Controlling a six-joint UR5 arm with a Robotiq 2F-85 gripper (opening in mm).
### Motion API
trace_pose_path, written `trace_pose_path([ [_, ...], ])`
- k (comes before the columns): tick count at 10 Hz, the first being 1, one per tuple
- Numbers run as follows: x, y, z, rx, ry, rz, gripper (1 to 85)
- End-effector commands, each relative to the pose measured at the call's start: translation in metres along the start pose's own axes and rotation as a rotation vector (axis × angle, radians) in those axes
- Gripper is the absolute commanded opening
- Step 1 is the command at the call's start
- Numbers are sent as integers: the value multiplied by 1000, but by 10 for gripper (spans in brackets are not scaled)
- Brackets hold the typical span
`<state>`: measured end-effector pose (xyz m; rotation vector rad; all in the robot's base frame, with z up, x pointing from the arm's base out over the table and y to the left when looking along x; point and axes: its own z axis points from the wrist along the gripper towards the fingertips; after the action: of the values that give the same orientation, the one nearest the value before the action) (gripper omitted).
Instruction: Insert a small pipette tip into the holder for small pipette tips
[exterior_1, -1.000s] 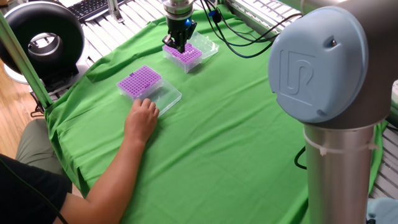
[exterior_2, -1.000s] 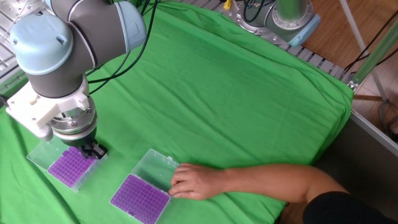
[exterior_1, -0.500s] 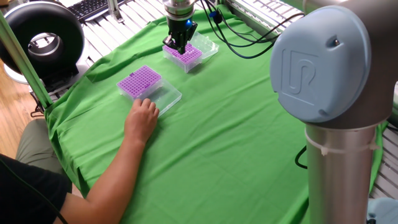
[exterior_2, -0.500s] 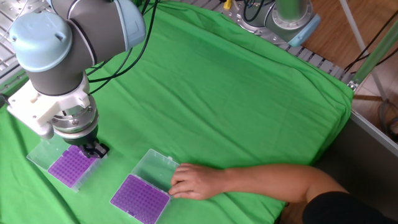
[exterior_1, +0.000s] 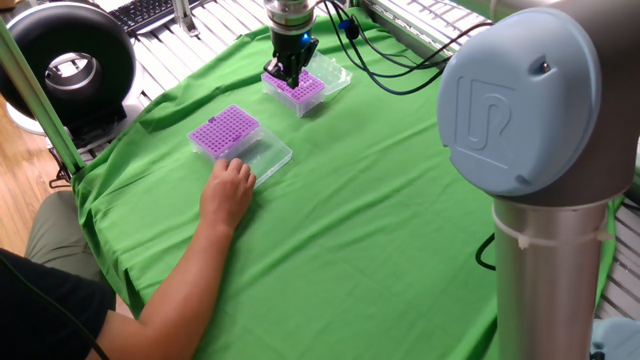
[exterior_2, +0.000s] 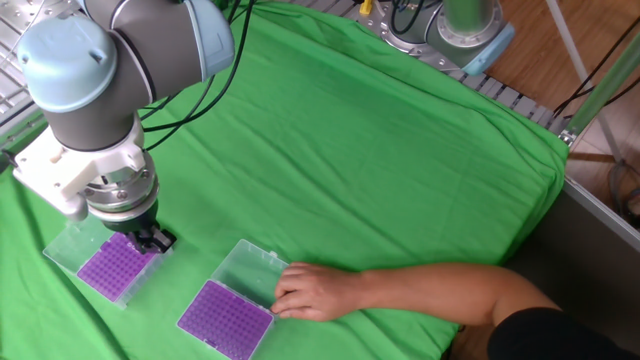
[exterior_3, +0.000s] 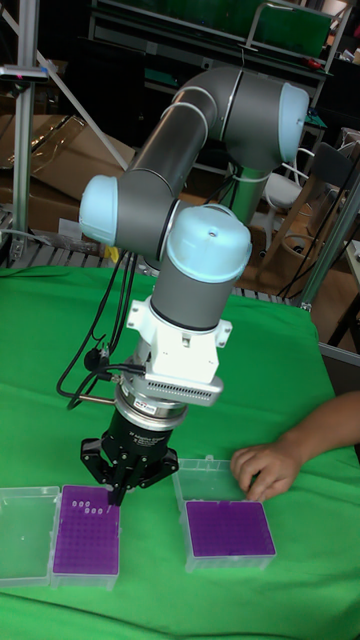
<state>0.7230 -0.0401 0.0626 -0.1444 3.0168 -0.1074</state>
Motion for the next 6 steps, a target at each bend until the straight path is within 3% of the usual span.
trace_pose_path([
  [1,-1,1,1,-15,-8,4,10],
  [6,-3,0,3,-19,-13,-4,10],
])
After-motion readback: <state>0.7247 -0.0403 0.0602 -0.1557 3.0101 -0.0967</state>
